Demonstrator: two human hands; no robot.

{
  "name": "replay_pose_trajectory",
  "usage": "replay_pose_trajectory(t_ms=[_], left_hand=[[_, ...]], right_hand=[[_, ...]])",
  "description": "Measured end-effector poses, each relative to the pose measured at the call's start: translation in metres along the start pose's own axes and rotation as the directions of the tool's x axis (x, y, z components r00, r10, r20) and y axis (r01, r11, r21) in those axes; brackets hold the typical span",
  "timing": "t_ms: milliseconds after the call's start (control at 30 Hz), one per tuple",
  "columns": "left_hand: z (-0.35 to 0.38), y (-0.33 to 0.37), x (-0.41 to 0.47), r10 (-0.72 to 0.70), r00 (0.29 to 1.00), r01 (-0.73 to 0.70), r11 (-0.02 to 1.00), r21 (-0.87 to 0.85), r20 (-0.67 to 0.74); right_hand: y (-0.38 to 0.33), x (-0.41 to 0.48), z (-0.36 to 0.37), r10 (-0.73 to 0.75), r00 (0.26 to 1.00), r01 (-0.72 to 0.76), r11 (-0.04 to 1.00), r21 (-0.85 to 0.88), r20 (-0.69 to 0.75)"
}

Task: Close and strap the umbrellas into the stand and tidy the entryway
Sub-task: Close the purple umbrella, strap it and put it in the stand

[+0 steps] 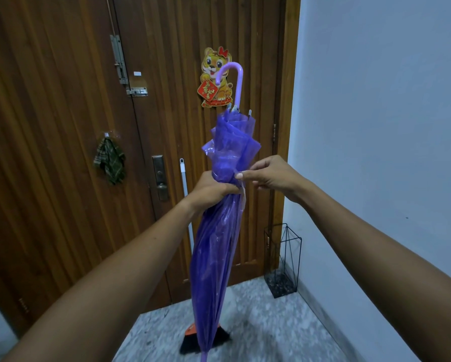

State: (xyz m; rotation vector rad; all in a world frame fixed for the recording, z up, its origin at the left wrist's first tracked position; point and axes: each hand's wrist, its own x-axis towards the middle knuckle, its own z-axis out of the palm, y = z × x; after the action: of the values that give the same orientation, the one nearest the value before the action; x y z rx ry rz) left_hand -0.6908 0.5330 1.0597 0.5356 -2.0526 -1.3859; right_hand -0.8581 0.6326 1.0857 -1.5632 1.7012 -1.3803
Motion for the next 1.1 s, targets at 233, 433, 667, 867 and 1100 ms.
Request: replay_pose_trajectory(t_ms=[233, 433, 667, 867, 1100], left_hand=[[0.0, 0.002, -0.004, -0.013, 0.996, 0.012, 1.0, 0.008, 0.086], [-0.009, -0.001, -0.006, -0.072, 0.983, 0.074, 0.997, -0.005, 0.169], [-0.027, -0.009, -0.015, -0.064, 0.988, 0.087, 0.982, -0.168, 0.138], [-0.031, -0.005, -0.021, -0.106, 0.982, 0.161, 0.905, -0.395, 0.156], [-0.02, 0.012, -0.022, -0.01, 0.941, 0.22, 0.781, -0.585, 0.339]], right_hand=[[-0.004, -0.004, -0.007, -0.011, 0.996, 0.015, 0.999, -0.045, 0.089], [-0.007, -0.008, -0.016, -0.021, 0.974, 0.03, 0.999, -0.036, 0.225], [-0.009, -0.022, -0.021, -0.054, 0.967, 0.063, 0.998, -0.028, 0.25], [0.001, -0.023, -0.012, -0.084, 0.992, 0.085, 0.996, -0.014, 0.09], [-0.014, -0.019, 0.0, -0.091, 0.989, 0.083, 0.994, 0.074, 0.116]])
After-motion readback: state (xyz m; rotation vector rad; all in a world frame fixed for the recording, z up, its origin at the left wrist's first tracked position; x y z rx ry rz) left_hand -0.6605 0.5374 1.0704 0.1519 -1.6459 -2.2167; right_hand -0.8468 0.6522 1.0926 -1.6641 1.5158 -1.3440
